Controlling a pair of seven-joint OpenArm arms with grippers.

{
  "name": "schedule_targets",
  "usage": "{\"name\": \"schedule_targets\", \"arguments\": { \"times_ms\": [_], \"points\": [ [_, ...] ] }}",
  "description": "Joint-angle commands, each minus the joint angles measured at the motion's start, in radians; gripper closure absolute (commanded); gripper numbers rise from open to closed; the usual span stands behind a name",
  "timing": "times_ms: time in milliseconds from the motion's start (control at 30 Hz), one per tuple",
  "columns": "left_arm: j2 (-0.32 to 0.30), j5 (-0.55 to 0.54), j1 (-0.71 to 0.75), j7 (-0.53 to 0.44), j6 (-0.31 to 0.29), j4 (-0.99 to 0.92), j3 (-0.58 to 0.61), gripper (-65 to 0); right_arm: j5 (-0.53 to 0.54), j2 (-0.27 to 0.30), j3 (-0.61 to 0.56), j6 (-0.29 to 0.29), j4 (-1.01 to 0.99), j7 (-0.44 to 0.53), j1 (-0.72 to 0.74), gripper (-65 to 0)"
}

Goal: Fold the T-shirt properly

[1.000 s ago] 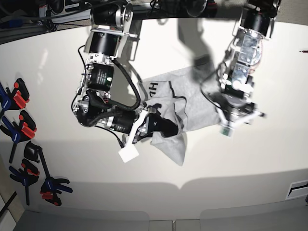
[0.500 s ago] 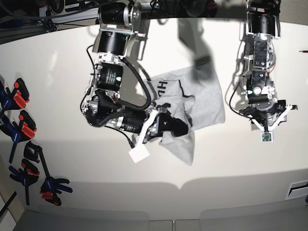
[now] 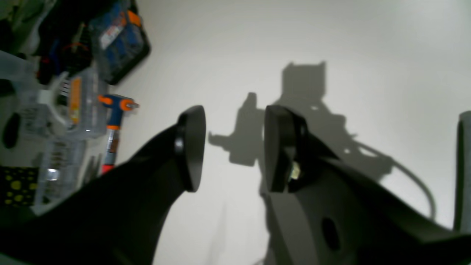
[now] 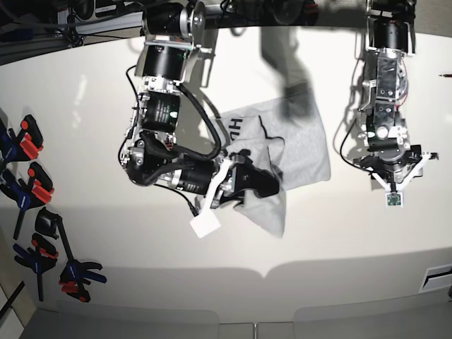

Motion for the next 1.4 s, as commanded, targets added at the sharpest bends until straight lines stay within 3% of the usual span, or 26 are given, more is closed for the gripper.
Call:
{"name": "schedule_targets", "arguments": {
  "times_ms": [0, 100, 400, 467, 667, 800, 1000, 1100, 1233, 1367],
  "points": [
    [-0.011, 0.011, -0.021, -0.019, 0.018, 0.016, -0.004, -23.9, 0.045, -0.005, -0.011, 0.014, 0.018, 0.025, 0.026, -22.2],
    [-0.011, -0.002, -0.022, -0.020, 0.018, 0.016, -0.005, -23.9, 0.087, -0.005, -0.048, 0.014, 0.018, 0.025, 0.021, -26.8],
    [-0.011, -0.001, -0.022, -0.021, 0.018, 0.016, -0.005, -23.9, 0.093, -0.005, -0.242, 0.016, 0.018, 0.025, 0.021, -26.8],
    [-0.011, -0.001, -0.022, -0.023, 0.017, 0.016, -0.005, -23.9, 0.093, -0.005, -0.264, 0.040, 0.018, 0.025, 0.024, -26.7],
    [-0.041, 0.000, -0.022, -0.023, 0.014, 0.016, -0.005, -23.9, 0.037, -0.005, -0.201, 0.062, 0.021, 0.025, 0.086, -26.7],
    [-0.067, -0.002, -0.021, -0.015, 0.014, 0.016, -0.005, -23.9, -0.039, -0.005, -0.089, 0.035, 0.034, 0.025, 0.127, -26.4],
    [-0.074, -0.003, -0.021, -0.016, 0.015, 0.016, -0.005, -23.9, -0.138, 0.179, -0.075, 0.000, 0.034, 0.025, 0.110, -26.4],
    [-0.074, -0.002, -0.021, -0.016, 0.015, 0.016, -0.005, -23.9, -0.193, 0.237, -0.075, -0.025, 0.034, 0.025, 0.078, -26.4],
    [-0.074, -0.003, -0.021, -0.016, 0.015, 0.016, -0.005, -23.9, -0.193, 0.260, -0.075, -0.025, 0.034, 0.025, 0.001, -26.4],
    [-0.075, -0.029, -0.021, -0.016, 0.014, 0.016, -0.005, -23.9, -0.193, 0.227, -0.075, -0.024, 0.034, 0.025, -0.066, -26.4]
  ]
}}
